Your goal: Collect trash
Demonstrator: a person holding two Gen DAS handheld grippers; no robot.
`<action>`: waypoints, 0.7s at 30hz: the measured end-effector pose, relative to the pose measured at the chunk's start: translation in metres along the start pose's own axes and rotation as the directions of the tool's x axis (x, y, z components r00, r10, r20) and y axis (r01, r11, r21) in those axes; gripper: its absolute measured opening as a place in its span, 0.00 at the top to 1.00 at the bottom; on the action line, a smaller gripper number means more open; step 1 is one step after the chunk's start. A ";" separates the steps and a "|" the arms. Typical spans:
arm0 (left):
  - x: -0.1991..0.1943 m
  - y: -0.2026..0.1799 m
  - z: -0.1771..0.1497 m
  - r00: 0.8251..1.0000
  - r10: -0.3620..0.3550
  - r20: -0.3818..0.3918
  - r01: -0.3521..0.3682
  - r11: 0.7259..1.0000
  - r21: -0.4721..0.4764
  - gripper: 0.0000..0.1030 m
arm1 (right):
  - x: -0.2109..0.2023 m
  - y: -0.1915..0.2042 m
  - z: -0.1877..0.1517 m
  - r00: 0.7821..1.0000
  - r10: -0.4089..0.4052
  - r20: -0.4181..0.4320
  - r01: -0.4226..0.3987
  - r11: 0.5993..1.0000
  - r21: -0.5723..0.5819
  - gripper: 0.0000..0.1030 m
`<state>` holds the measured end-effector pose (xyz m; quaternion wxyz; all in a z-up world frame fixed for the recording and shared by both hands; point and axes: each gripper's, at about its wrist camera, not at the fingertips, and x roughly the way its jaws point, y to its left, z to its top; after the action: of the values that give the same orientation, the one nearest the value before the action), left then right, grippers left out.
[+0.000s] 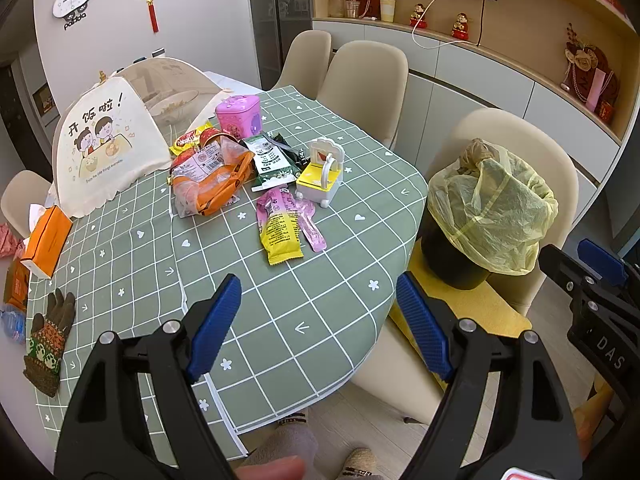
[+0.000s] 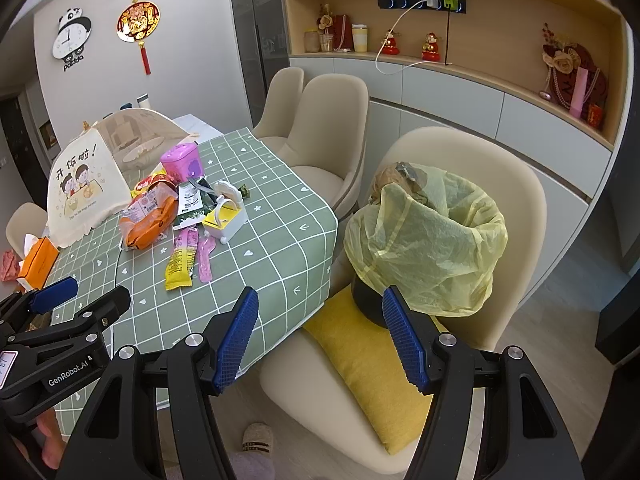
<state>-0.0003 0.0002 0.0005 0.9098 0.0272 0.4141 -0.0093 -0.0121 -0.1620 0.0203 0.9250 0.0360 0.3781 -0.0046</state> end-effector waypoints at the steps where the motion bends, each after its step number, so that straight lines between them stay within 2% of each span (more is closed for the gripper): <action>1: 0.000 0.000 0.000 1.000 -0.001 0.000 0.001 1.000 -0.001 0.26 | 0.000 0.000 0.000 1.000 -0.001 0.001 0.001 1.000 0.000 0.41; 21: -0.006 0.009 0.003 1.000 0.008 -0.005 -0.008 1.000 -0.017 0.26 | -0.005 0.000 0.004 1.000 0.003 -0.001 -0.003 1.000 -0.005 0.41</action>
<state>-0.0012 0.0090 0.0072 0.9090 0.0210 0.4162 -0.0023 -0.0127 -0.1620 0.0266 0.9250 0.0341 0.3785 -0.0021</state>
